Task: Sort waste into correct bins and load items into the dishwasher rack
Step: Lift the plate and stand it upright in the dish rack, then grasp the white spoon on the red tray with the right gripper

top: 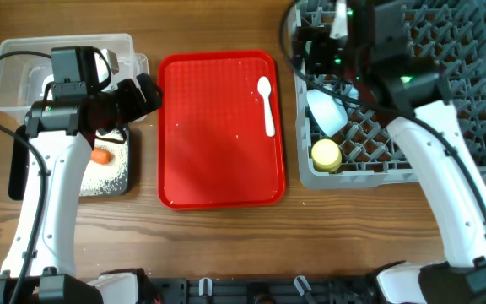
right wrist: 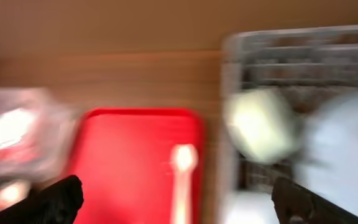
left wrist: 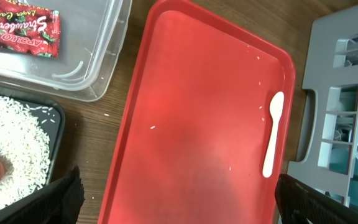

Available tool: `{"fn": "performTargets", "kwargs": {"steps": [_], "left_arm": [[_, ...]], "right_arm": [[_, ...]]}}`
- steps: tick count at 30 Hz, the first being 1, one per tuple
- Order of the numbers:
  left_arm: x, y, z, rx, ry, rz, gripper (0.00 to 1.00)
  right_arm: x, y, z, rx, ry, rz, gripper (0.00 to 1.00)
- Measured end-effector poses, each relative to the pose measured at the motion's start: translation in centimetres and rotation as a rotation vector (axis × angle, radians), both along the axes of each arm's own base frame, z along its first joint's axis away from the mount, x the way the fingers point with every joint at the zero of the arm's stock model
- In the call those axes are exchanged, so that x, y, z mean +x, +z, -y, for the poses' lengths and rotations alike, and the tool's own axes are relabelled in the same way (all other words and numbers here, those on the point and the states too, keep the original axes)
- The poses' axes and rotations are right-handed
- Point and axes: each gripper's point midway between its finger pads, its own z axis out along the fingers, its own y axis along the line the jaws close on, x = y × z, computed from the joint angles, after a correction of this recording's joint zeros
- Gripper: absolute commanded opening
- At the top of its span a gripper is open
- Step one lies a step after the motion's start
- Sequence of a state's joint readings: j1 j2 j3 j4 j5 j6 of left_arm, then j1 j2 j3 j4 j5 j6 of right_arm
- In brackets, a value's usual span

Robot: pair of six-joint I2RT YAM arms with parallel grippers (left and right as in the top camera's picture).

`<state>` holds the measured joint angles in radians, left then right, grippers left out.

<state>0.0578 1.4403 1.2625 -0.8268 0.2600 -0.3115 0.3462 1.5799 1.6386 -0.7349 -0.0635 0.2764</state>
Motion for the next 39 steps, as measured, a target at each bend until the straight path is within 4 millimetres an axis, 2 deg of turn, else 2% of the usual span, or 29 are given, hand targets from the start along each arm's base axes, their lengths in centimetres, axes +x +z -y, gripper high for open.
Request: {"fn": "performTargets", "kwargs": {"steps": [1, 2, 5, 9, 11, 13, 16, 20, 22, 23, 26, 27, 28, 29, 30, 34, 37, 39], "left_arm": [[0.0, 0.0, 0.0, 0.000, 0.000, 0.000, 1.00], [0.0, 0.0, 0.0, 0.000, 0.000, 0.000, 1.00], [0.0, 0.0, 0.0, 0.000, 0.000, -0.001, 1.00], [0.0, 0.0, 0.0, 0.000, 0.000, -0.001, 1.00], [0.0, 0.0, 0.0, 0.000, 0.000, -0.001, 1.00], [0.0, 0.0, 0.0, 0.000, 0.000, -0.001, 1.00], [0.0, 0.0, 0.0, 0.000, 0.000, -0.001, 1.00], [0.0, 0.0, 0.0, 0.000, 0.000, -0.001, 1.00], [0.0, 0.0, 0.0, 0.000, 0.000, -0.001, 1.00], [0.0, 0.0, 0.0, 0.000, 0.000, 0.000, 1.00], [0.0, 0.0, 0.0, 0.000, 0.000, 0.000, 1.00], [0.0, 0.0, 0.0, 0.000, 0.000, -0.001, 1.00], [0.0, 0.0, 0.0, 0.000, 0.000, -0.001, 1.00], [0.0, 0.0, 0.0, 0.000, 0.000, -0.001, 1.00], [0.0, 0.0, 0.0, 0.000, 0.000, -0.001, 1.00], [0.0, 0.0, 0.0, 0.000, 0.000, -0.001, 1.00], [0.0, 0.0, 0.0, 0.000, 0.000, -0.001, 1.00], [0.0, 0.0, 0.0, 0.000, 0.000, -0.001, 1.00]], "right_arm": [[-0.2, -0.9, -1.7, 0.026, 0.057, -0.030, 1.00], [-0.2, -3.0, -3.5, 0.037, 0.106, -0.084, 1.00], [0.0, -11.0, -6.8, -0.011, 0.139, -0.263, 0.86], [-0.2, -19.1, -8.1, -0.129, 0.104, -0.401, 0.76], [-0.2, -22.2, -7.8, -0.158, 0.070, -0.458, 0.75], [-0.1, -24.3, -7.5, -0.157, 0.014, -0.504, 0.73], [0.1, -25.7, -6.7, -0.168, -0.076, -0.527, 0.72], [0.8, -27.2, -6.7, -0.160, -0.122, -0.525, 0.68], [1.2, -28.8, -7.2, -0.144, -0.123, -0.534, 0.62], [1.4, -28.9, -7.4, -0.139, -0.124, -0.528, 0.58], [1.7, -28.9, -7.5, -0.128, -0.132, -0.519, 0.37], [1.7, -29.0, -7.5, -0.125, -0.135, -0.519, 0.24], [1.7, -29.0, -7.5, -0.126, -0.134, -0.519, 0.18], [1.6, -29.0, -7.4, -0.125, -0.139, -0.525, 0.07], [1.6, -29.1, -7.4, -0.123, -0.143, -0.527, 0.04], [1.4, -29.1, -7.5, -0.117, -0.138, -0.536, 0.04], [0.9, -29.0, -8.7, -0.094, -0.044, -0.551, 0.05], [-0.2, -29.1, -9.5, -0.090, 0.053, -0.587, 0.04]]}}
